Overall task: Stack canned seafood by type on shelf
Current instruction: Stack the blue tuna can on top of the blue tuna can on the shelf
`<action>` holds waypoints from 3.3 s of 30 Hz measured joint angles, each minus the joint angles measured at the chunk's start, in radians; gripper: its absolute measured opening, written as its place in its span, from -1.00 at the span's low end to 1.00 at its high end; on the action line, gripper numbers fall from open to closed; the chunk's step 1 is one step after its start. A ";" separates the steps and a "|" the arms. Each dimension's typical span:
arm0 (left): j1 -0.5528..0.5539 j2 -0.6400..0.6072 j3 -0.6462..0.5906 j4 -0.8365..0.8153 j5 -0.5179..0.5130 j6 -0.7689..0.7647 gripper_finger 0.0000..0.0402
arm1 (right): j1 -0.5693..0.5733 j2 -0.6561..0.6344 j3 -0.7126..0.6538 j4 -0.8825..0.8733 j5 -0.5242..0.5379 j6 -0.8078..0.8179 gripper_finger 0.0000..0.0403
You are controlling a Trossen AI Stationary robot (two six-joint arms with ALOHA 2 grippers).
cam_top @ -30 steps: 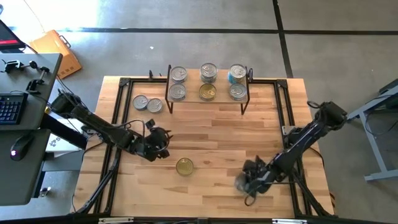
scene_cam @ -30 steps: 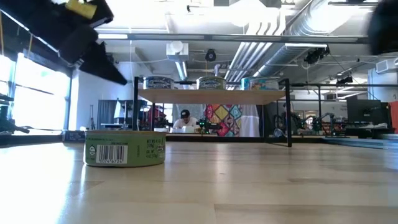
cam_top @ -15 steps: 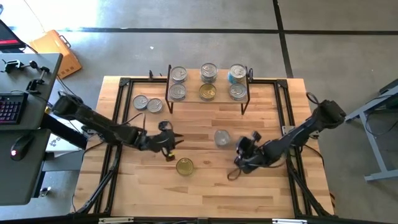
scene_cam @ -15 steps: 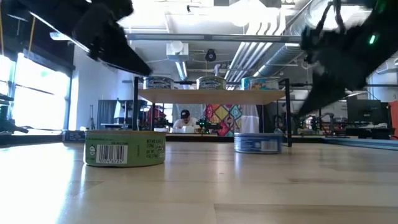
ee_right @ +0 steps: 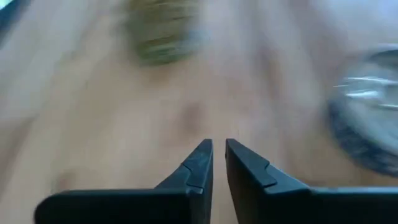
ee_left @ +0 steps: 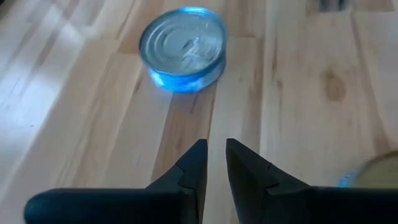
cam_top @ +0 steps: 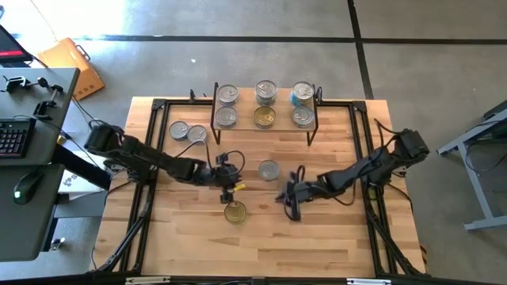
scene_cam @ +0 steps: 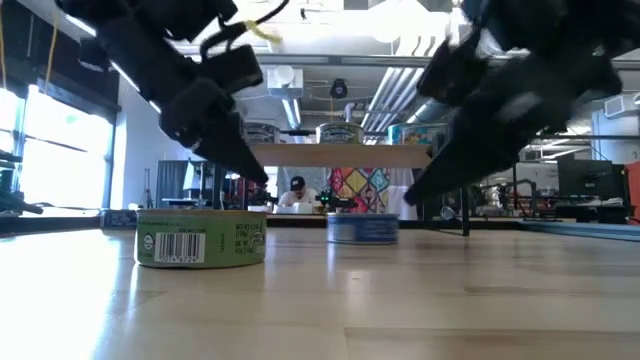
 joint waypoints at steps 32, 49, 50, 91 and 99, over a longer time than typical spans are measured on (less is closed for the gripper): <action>0.118 0.418 0.243 0.247 0.096 0.563 -0.88 | 0.073 0.072 0.001 0.142 0.319 0.011 -0.91; 0.018 0.178 0.141 0.033 0.192 0.366 -1.00 | 0.048 0.039 0.002 0.185 0.297 -0.575 -0.11; 0.015 0.159 0.113 0.060 0.194 0.353 -1.00 | 0.042 0.042 0.002 0.187 0.277 -0.631 -0.01; -0.029 -0.031 -0.181 0.496 0.108 0.582 -0.15 | -0.147 0.307 0.551 -0.359 0.063 -0.425 -0.40; -0.026 0.053 -0.078 0.296 -0.080 0.574 0.16 | -0.155 0.307 0.550 -0.345 0.063 -0.395 -0.40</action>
